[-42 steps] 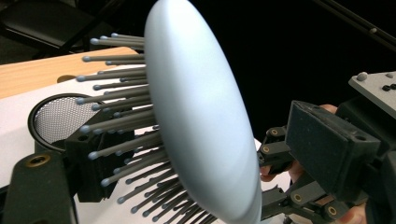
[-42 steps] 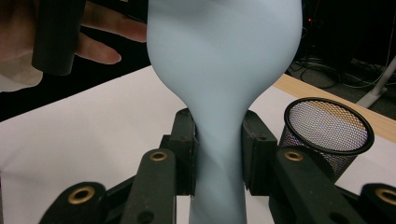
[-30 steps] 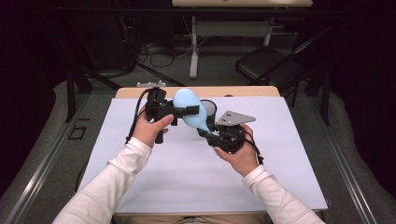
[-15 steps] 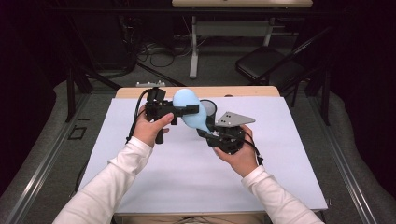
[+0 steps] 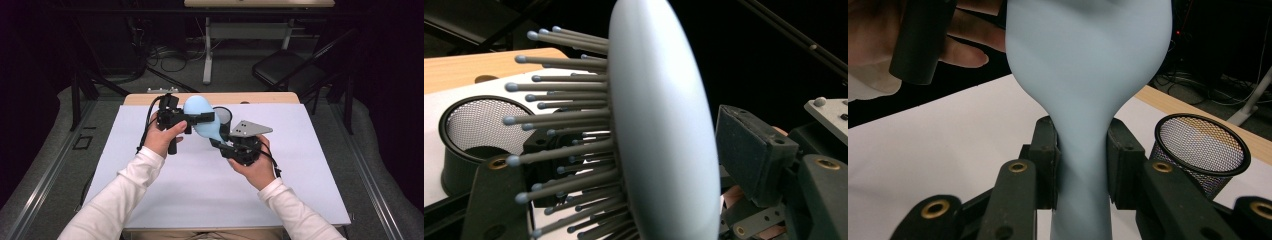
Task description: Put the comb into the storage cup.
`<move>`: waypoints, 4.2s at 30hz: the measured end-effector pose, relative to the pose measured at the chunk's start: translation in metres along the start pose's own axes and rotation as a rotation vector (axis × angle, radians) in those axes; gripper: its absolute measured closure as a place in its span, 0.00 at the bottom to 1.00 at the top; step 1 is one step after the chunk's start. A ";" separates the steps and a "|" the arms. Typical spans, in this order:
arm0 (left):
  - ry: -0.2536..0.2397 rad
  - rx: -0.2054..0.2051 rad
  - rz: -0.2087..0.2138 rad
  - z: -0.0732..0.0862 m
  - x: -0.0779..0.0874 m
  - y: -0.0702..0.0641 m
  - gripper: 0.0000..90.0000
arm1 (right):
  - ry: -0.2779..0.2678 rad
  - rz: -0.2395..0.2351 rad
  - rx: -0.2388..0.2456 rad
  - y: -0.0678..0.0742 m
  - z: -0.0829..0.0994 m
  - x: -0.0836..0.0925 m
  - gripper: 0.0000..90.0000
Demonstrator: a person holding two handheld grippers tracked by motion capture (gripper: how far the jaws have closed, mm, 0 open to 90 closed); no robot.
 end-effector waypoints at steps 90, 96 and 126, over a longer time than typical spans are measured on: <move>0.046 0.200 0.034 0.004 0.004 0.004 0.54 | -0.013 -0.029 -0.031 0.003 0.007 -0.005 0.77; 0.048 0.205 0.031 0.004 0.004 0.005 0.54 | -0.012 -0.033 -0.028 0.003 0.008 -0.005 0.76; 0.044 0.197 -0.004 0.003 0.003 0.011 0.54 | 0.002 0.002 0.021 0.004 0.011 -0.007 0.44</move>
Point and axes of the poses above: each handheld gripper's, and its own axes: x roughly backward along the jaws, z roughly out of its underside, y roughly to its left, the point moved 6 cm from there along -x, roughly forward along the jaws, and after that the axes turned 10 degrees about x, right-handed, at the moved point
